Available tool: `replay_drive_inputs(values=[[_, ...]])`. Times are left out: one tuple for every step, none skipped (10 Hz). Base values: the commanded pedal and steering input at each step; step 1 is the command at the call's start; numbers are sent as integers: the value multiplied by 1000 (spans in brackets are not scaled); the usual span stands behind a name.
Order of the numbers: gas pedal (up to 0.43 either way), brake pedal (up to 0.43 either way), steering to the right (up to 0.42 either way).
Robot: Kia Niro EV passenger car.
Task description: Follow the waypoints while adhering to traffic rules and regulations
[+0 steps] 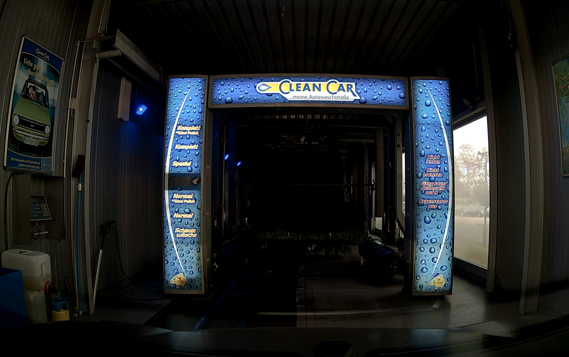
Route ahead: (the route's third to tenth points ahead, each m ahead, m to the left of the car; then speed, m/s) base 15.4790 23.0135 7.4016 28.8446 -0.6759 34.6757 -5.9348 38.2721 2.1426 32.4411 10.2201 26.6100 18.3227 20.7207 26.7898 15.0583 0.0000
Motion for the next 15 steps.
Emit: replay_drive_inputs(values=[[0, 0, -15], [0, 0, -15], [0, 6, -15], [0, 6, -14], [0, 0, -14], [0, 0, -14], [0, 0, -14], [0, 0, -15], [0, 6, -14], [0, 6, -14], [0, 0, -14], [0, 0, -15], [0, 6, -15], [0, 0, -14], [0, 0, -14]])
